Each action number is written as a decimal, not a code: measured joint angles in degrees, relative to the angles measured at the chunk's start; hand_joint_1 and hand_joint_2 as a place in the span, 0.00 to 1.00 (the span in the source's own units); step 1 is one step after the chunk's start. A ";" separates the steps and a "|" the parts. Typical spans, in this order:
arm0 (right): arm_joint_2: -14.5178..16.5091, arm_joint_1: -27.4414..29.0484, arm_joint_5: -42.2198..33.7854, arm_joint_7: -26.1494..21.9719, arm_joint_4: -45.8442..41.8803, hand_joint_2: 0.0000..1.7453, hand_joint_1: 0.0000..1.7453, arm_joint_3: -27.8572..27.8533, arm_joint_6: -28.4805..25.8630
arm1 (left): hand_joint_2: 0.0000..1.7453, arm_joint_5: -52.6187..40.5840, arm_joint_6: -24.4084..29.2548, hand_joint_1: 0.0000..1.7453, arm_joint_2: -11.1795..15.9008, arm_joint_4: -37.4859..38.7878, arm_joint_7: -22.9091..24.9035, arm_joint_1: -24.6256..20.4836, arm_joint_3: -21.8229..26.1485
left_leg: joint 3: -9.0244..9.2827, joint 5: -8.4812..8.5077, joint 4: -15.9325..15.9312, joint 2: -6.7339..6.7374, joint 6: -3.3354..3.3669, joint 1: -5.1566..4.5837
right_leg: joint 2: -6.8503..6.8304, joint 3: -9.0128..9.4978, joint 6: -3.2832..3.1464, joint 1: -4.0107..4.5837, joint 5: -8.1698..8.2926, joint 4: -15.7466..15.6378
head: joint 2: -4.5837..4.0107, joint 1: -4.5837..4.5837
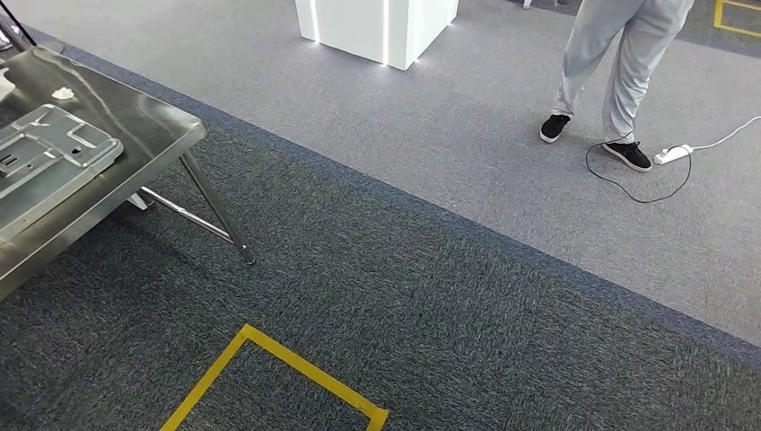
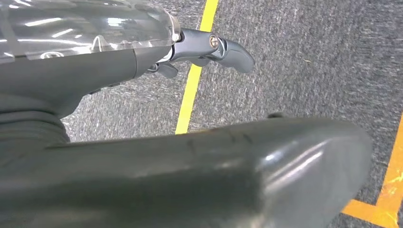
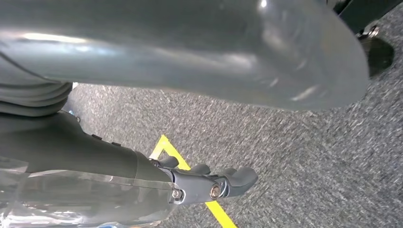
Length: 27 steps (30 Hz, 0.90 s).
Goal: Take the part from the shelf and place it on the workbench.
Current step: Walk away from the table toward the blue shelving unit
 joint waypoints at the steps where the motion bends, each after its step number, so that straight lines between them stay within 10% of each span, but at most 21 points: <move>1: 0.06 0.02 0.04 0.00 0.00 0.00 0.00 -0.08 0.04 | 0.00 0.01 0.01 0.00 0.04 -0.01 0.04 -0.08 -0.06 | -0.05 -0.19 0.22 -0.05 -0.34 0.10 | 0.13 0.01 -0.34 -0.05 0.11 -0.14 | -0.01 0.00; 6: 0.24 -0.02 0.23 -0.08 0.00 0.00 0.00 -0.21 0.24 | 0.00 0.11 0.11 0.00 0.20 -0.01 0.04 -0.03 -0.23 | -6.20 -8.04 14.36 -1.45 -1.40 0.56 | 0.85 -0.15 -1.62 -0.01 0.48 -0.43 | -0.01 0.00; 8: 0.24 0.00 0.35 -0.09 0.00 0.00 0.00 -0.21 0.29 | 0.00 0.14 0.12 0.00 0.20 -0.01 0.03 0.05 -0.26 | -7.43 -8.13 17.13 -1.50 -1.40 0.59 | 1.39 -0.15 -1.65 0.15 0.48 -0.37 | -0.01 0.00; 13: 0.30 -0.07 0.88 -0.09 0.00 0.00 0.00 -0.21 0.42 | 0.00 0.18 0.23 0.00 0.36 -0.01 0.08 0.03 -0.27 | 0.02 -0.49 0.94 -3.21 -0.26 0.35 | 2.77 -0.08 -1.07 0.29 0.47 -0.07 | 0.01 0.00; 18: 0.21 0.02 0.95 -0.09 0.00 0.00 0.00 -0.21 0.48 | 0.00 0.29 0.26 0.00 0.33 -0.05 0.12 -0.03 -0.28 | 0.49 0.30 -0.77 -2.48 1.14 0.41 | 2.31 -1.20 0.44 0.05 -0.94 2.09 | 0.00 0.01; 21: 0.17 -0.07 0.96 -0.09 0.00 0.00 0.00 -0.21 0.63 | 0.00 0.19 0.25 0.00 0.39 -0.05 0.20 0.02 -0.36 | 0.41 0.53 -1.00 -1.63 1.63 0.40 | 1.43 -6.17 1.00 -0.32 -6.29 12.43 | 0.00 0.01; 23: 0.16 -0.04 0.97 -0.09 0.00 0.00 0.00 -0.21 0.68 | 0.00 0.16 0.23 0.00 0.46 -0.05 0.25 0.04 -0.51 | 0.33 0.47 -0.89 -1.14 1.57 0.38 | 1.29 -8.22 1.39 -0.68 -7.01 16.54 | -0.01 0.01; 27: 0.05 -0.04 1.02 -0.12 0.00 0.00 0.00 -0.21 0.68 | 0.00 0.10 0.17 0.00 0.40 -0.13 0.25 -0.03 -0.74 | 0.55 -0.17 -0.33 -0.49 0.65 0.41 | -0.21 -1.75 1.51 -1.00 -0.56 3.58 | 0.00 0.01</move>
